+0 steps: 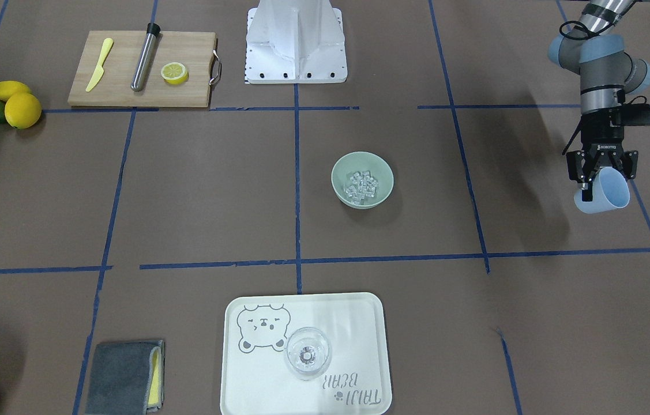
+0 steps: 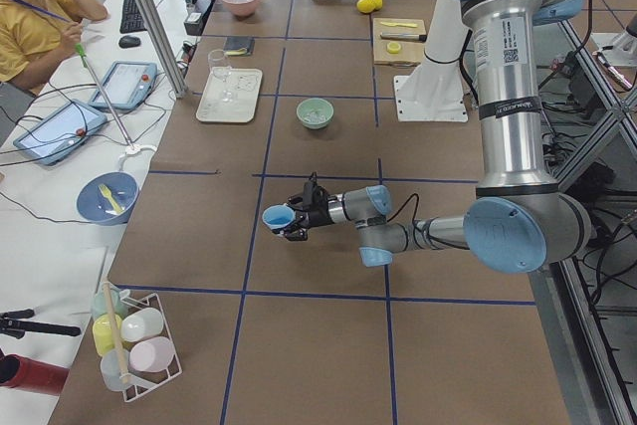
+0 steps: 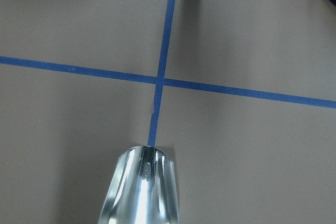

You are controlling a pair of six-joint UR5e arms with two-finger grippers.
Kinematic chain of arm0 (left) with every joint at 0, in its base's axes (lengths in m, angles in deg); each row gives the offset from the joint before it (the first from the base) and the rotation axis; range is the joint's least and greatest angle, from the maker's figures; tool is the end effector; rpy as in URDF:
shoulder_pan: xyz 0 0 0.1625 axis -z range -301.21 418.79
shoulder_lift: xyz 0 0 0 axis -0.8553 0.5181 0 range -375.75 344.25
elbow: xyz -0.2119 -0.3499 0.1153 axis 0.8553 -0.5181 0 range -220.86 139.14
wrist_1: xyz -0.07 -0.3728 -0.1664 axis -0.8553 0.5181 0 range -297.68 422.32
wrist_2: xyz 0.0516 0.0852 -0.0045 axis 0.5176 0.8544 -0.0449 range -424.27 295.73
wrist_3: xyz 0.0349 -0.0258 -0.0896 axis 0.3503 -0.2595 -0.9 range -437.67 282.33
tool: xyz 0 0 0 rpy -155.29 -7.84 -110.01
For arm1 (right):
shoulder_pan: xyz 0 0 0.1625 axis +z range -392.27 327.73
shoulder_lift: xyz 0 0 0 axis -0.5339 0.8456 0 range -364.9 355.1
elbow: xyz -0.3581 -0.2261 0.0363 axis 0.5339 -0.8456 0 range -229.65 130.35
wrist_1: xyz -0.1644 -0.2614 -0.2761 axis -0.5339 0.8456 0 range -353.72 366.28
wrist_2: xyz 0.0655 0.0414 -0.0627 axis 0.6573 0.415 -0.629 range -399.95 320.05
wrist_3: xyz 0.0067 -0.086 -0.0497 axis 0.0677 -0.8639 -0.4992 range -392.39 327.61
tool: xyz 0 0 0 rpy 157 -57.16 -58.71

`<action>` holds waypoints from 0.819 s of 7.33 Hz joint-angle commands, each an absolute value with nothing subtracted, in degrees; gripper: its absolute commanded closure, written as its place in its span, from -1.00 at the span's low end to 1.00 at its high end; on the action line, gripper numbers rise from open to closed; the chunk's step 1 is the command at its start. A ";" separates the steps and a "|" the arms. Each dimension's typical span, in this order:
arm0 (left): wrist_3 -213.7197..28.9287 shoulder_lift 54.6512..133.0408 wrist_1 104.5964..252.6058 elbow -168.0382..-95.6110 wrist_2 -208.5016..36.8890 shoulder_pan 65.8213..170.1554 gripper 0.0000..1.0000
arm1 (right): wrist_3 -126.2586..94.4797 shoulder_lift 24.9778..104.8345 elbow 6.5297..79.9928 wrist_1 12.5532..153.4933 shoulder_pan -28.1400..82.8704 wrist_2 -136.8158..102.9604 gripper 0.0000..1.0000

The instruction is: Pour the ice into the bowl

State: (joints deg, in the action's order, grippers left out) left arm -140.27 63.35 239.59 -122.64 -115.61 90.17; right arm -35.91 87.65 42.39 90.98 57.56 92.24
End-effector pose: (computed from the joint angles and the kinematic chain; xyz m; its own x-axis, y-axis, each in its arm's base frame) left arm 0.2392 -0.3749 0.6446 0.6970 -0.0042 -0.7171 0.6543 0.4129 0.6336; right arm 0.0649 -0.4789 0.6558 0.7392 -0.1193 0.6629 0.0484 0.9911 0.1243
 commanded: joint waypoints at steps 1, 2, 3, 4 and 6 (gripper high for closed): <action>-140.68 63.44 239.42 -121.89 -113.85 87.20 1.00 | -35.91 87.65 42.38 91.00 57.56 92.24 -1.00; -141.29 63.44 239.42 -121.80 -112.97 85.18 0.98 | -35.91 87.65 42.38 91.00 57.56 92.24 -1.00; -141.38 63.44 239.33 -121.63 -111.92 84.03 0.97 | -35.82 87.65 42.46 90.92 57.56 92.24 -1.00; -141.47 63.44 239.33 -121.63 -111.13 83.06 0.92 | -35.82 87.65 42.46 91.00 57.56 92.24 -1.00; -141.47 63.44 239.33 -121.54 -111.03 82.18 0.75 | -35.82 87.56 42.46 91.00 57.56 92.24 -1.00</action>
State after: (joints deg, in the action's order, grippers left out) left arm -141.45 63.44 239.34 -121.61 -111.21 82.80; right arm -35.86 87.60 42.46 91.00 57.56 92.24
